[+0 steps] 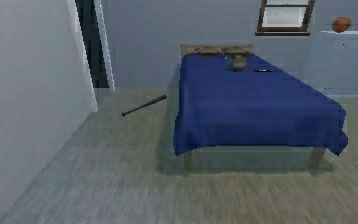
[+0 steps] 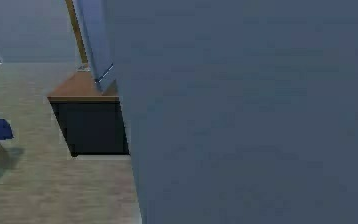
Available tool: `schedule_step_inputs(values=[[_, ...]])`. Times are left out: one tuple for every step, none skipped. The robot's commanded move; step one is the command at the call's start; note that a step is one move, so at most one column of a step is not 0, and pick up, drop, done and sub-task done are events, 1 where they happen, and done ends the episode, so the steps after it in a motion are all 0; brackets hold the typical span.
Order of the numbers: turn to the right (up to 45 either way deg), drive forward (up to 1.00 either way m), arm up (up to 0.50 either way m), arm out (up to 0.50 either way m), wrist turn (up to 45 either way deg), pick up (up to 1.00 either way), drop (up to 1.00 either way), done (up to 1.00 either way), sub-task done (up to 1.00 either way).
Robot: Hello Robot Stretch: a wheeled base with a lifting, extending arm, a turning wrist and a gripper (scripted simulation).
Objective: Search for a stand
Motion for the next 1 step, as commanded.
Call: schedule_step_inputs(values=[[0.0,0.35,0.00,0.00,0.0,0.00,0.00,0.00,0.00]])
